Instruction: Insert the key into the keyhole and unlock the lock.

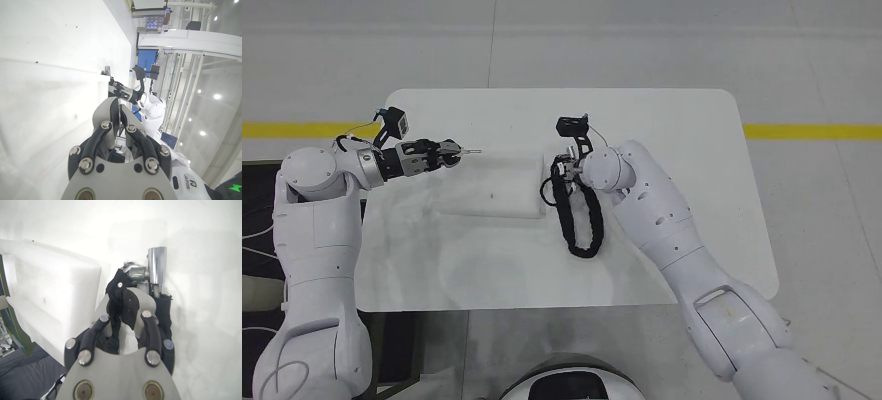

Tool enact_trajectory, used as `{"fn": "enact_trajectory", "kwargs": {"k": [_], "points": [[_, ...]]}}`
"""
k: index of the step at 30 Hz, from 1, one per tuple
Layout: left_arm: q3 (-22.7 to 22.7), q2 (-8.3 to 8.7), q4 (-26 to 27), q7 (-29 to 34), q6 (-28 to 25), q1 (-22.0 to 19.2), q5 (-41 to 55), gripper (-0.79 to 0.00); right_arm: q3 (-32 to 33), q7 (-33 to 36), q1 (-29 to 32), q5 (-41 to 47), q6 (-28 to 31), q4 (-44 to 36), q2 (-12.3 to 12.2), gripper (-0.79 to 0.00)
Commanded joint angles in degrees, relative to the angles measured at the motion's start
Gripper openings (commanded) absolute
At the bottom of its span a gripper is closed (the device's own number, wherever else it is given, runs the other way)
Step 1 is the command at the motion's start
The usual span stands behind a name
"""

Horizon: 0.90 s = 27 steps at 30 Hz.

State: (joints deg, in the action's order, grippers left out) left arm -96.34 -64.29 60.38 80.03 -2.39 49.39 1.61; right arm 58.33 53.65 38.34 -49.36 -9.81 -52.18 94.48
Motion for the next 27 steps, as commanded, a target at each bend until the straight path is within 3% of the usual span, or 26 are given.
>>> {"fn": "enact_trajectory", "kwargs": {"k": [1,5,14,23,27], "points": [[0.0,0.0,0.0,0.0,0.0,0.0,0.0,-0.785,1.79,0.33,0.07,0.12,0.3,-0.48,0.01,-0.785],[0.0,0.0,0.0,0.0,0.0,0.0,0.0,-0.785,7.19,3.9,1.0,2.11,0.42,-3.84,-0.94,-0.785],[0.0,0.0,0.0,0.0,0.0,0.0,0.0,-0.785,18.64,18.34,5.01,4.28,3.06,-16.21,-5.92,-0.785],[0.0,0.0,0.0,0.0,0.0,0.0,0.0,-0.785,20.15,34.35,12.91,4.18,1.62,-28.59,-9.95,-0.785],[0.0,0.0,0.0,0.0,0.0,0.0,0.0,-0.785,18.9,34.35,16.43,2.99,0.11,-32.44,-10.85,-0.785]]}}
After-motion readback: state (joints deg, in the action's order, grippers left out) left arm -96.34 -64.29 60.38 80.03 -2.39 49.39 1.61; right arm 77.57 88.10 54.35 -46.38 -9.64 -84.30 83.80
